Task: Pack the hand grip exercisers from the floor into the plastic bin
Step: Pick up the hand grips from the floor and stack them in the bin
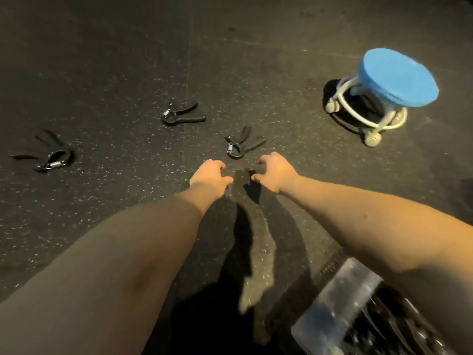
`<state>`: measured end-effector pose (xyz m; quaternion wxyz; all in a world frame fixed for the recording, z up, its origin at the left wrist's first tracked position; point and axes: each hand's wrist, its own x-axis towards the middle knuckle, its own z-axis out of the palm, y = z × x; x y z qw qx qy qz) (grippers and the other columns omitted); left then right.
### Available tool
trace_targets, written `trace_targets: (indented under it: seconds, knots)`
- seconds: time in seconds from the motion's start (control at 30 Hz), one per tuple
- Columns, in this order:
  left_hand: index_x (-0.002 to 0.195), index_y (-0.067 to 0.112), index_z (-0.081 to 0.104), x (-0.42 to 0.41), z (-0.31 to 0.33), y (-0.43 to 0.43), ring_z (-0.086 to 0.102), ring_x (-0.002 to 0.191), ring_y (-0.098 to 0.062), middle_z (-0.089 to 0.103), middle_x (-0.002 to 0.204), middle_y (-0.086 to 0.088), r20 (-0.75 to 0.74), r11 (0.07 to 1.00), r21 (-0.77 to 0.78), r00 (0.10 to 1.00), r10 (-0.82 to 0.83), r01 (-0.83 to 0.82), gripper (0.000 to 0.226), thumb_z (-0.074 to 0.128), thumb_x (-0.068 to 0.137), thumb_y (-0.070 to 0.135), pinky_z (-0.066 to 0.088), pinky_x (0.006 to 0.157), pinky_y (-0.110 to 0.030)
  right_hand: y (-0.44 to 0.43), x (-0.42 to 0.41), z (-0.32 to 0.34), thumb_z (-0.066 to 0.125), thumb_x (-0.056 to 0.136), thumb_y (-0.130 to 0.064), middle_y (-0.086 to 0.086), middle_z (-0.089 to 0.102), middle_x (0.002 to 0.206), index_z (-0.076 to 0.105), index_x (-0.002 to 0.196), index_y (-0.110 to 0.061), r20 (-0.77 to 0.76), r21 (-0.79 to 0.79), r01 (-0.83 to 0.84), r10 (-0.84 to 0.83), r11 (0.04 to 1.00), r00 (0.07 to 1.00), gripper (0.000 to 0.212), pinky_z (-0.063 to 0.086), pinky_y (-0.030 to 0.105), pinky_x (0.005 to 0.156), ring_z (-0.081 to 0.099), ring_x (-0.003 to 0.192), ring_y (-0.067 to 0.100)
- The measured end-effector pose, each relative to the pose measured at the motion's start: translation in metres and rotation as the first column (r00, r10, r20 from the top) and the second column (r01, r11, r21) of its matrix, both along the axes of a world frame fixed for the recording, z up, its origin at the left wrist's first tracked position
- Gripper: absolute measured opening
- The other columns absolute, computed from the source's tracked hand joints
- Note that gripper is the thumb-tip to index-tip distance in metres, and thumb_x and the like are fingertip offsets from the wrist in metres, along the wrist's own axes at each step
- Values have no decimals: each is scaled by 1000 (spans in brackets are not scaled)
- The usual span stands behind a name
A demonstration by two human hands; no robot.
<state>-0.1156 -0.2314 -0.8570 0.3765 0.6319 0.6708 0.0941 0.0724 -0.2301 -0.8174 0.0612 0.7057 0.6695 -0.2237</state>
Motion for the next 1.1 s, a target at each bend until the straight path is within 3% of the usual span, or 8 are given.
trace_targets:
  seconds: [0.13, 0.27, 0.4, 0.6, 0.7, 0.8, 1.0, 1.1]
  knots:
    - [141, 20, 51, 9, -44, 58, 56, 124, -24, 55, 139, -3, -9, 998, 12, 998, 68, -68, 59, 71, 89, 38, 46, 105, -41, 67, -8, -62, 65, 88, -27, 17, 47, 139, 57, 133, -12, 24, 10, -33, 32, 999, 999, 48, 41, 40, 111, 48, 131, 36]
    - [138, 14, 51, 28, -69, 92, 58, 121, -27, 59, 133, -6, 26, 993, 8, 993, 119, -120, 58, 69, 89, 40, 48, 101, -41, 105, -5, -103, 56, 90, -13, 8, 18, 163, 31, 153, -14, 138, -31, -108, 111, 994, 984, 68, 30, 49, 117, 21, 145, 39]
    - [132, 12, 57, 42, -75, 102, 61, 110, -28, 63, 124, -8, 49, 986, -29, 985, 168, -166, 51, 67, 91, 41, 50, 92, -36, 104, -1, -117, 62, 87, -14, 6, 44, 137, 52, 132, -16, 294, 126, -216, 172, 968, 940, 46, 41, 44, 101, 34, 128, 34]
    - [127, 19, 60, 49, -77, 70, 64, 99, -21, 65, 115, -3, 153, 964, -91, 954, 260, -248, 42, 73, 89, 30, 53, 89, -35, 65, 12, -110, 58, 91, -21, 0, 57, 106, 70, 109, -21, 326, 228, -359, 276, 905, 904, 21, 34, 38, 88, 43, 111, 27]
    - [117, 20, 56, 48, -67, 43, 69, 85, -23, 67, 108, -8, 334, 927, -224, 870, 363, -301, 34, 74, 88, 19, 59, 82, -38, 33, 18, -84, 61, 87, -23, 0, 58, 103, 71, 103, -21, 268, 237, -362, 298, 901, 916, 19, 34, 39, 87, 44, 111, 28]
    - [131, 5, 51, 47, -28, 8, 73, 83, -24, 68, 114, -16, 513, 858, -432, 707, 487, -277, 40, 67, 94, 9, 60, 66, -27, -4, 23, -40, 61, 87, -24, 1, 60, 104, 72, 106, -22, 233, 257, -373, 318, 891, 919, 21, 34, 40, 85, 45, 112, 28]
    - [123, 9, 65, 53, 82, -73, 74, 88, -16, 74, 104, -9, 579, 956, -287, 783, 229, -67, 30, 66, 94, 11, 60, 67, -17, -98, 51, 59, 68, 89, -33, -1, 61, 108, 71, 110, -25, 186, 282, -318, 273, 905, 944, 23, 33, 38, 86, 45, 112, 25]
    - [117, 13, 67, 72, 133, -115, 68, 76, -12, 75, 98, -9, 590, 979, -199, 803, 82, 46, 24, 65, 94, 8, 55, 58, -14, -152, 74, 107, 68, 90, -35, 1, 60, 108, 69, 115, -23, 157, 294, -272, 234, 916, 959, 27, 37, 40, 88, 47, 110, 25]
